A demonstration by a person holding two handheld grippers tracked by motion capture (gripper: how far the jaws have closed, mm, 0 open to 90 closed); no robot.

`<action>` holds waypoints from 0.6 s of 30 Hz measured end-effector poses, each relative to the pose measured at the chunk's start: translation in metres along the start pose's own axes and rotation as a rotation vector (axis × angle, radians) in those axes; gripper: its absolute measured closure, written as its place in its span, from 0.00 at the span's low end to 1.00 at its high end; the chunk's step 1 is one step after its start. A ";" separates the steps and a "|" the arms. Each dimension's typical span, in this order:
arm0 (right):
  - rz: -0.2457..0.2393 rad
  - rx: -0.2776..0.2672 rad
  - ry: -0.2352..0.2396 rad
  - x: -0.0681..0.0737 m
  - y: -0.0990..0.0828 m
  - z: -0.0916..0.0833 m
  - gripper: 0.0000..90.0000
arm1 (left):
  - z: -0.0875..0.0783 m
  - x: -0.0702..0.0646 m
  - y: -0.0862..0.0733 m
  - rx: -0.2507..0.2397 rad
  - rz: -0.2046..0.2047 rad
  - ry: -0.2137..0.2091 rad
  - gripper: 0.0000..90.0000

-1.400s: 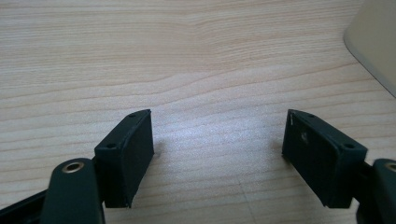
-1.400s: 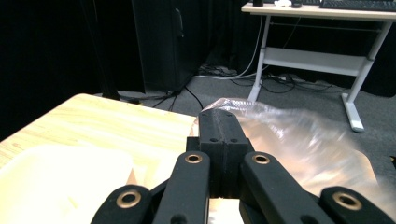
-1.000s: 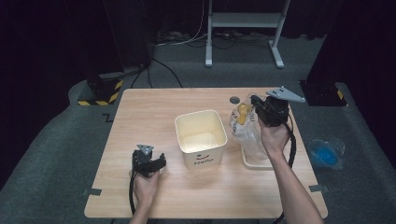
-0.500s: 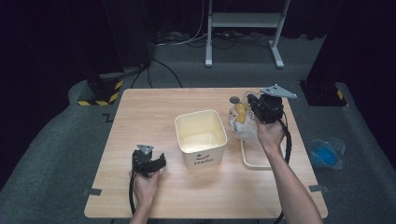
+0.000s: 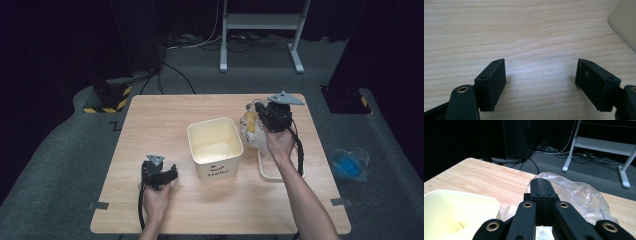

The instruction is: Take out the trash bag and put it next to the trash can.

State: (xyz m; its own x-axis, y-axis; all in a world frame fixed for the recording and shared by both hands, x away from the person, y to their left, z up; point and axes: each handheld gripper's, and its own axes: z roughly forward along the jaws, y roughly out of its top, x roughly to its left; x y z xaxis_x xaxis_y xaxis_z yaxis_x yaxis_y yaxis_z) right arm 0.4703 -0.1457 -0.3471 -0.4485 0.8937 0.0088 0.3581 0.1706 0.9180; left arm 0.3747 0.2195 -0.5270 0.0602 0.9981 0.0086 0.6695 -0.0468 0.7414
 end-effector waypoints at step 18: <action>-0.015 0.045 0.027 0.015 -0.012 0.024 1.00 | 0.000 0.001 0.000 0.001 0.000 -0.001 0.27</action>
State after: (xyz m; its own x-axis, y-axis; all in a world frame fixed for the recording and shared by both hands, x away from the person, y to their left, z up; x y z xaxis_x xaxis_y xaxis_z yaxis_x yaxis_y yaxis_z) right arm 0.4789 -0.1242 -0.3672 -0.4755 0.8797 0.0065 0.3875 0.2028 0.8993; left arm 0.3745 0.2200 -0.5270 0.0611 0.9981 0.0079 0.6705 -0.0469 0.7405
